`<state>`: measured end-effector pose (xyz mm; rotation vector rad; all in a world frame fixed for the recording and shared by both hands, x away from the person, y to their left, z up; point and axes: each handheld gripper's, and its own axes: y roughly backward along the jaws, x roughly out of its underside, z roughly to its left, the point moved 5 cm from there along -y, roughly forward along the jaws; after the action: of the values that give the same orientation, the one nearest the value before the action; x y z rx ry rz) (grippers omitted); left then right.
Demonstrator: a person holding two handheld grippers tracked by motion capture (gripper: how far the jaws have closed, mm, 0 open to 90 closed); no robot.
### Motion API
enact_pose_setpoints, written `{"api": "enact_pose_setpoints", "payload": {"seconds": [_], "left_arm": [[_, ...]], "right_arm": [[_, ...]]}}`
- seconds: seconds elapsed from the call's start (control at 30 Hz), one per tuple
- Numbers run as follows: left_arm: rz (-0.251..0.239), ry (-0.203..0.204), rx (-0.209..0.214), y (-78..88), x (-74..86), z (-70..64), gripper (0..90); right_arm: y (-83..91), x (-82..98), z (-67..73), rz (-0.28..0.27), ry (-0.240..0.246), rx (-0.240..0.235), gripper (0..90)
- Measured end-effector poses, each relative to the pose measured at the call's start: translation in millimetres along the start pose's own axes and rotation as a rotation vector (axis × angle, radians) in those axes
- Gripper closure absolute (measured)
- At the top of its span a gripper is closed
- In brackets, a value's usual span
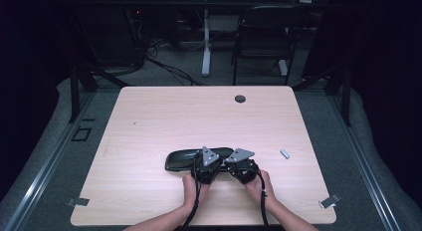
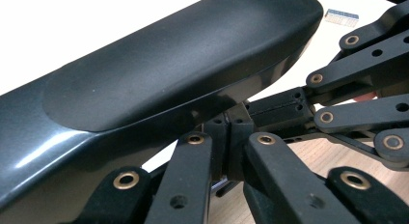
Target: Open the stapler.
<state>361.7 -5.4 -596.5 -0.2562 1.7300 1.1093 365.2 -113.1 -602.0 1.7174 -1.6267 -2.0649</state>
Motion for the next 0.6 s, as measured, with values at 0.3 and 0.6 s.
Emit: {"api": "enact_pose_setpoints", "payload": {"seconds": [0.3, 0.6], "left_arm": [[0.002, 0.01, 0.011, 0.2, -1.0, 0.5, 90.0], [-0.01, 0.027, -0.002, 1.3, -0.5, 0.0, 90.0]], "right_arm": [[0.2, -0.2, 0.1, 0.008, 0.006, 0.003, 90.0], [0.1, 0.0, 0.1, 0.002, 0.002, 0.001, 90.0]]}}
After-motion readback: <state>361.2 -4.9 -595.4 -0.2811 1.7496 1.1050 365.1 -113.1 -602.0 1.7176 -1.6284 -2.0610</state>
